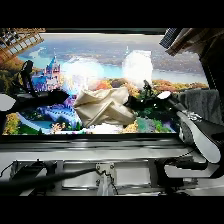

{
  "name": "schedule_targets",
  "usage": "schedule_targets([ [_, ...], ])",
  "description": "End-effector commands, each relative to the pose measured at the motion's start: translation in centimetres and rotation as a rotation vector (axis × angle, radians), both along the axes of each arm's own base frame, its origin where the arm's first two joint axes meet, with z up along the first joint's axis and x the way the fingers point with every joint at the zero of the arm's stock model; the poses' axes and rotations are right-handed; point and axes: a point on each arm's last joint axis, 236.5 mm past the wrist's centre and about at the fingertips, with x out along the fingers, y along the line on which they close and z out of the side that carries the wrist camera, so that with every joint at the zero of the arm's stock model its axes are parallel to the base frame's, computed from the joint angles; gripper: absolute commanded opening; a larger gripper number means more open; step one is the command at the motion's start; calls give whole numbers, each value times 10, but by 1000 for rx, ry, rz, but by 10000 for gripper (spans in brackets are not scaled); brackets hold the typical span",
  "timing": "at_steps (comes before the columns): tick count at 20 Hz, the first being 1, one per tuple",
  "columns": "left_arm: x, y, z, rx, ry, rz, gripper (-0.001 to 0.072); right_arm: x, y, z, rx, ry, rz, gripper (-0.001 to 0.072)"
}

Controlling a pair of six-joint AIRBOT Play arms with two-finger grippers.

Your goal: Fold the clothes and pants, and hang the long-sleeved shirts on hangers.

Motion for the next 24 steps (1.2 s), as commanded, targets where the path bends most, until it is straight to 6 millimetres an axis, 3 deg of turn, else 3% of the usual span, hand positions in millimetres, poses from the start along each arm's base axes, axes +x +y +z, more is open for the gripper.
schedule_targets([
  [1,0,0,0,1,-1,0,301,33,-54,47,-65,-28,-121,31],
  [7,0,0,0,1,-1,0,301,100,-165,163,-160,-234,-347,30],
  [11,0,0,0,2,-1,0,301,117,-252,232,-272,-343,-563,30],
  [15,0,0,0,1,-1,0,301,111,-320,299,-306,-466,-716,30],
  [17,0,0,0,1,-1,0,301,100,-346,321,-308,-482,-784,30],
  [21,0,0,0,2,-1,0,301,73,-387,348,-340,-496,-863,30],
  [24,0,0,0,1,-1,0,301,58,-404,349,-356,-472,-892,31],
])
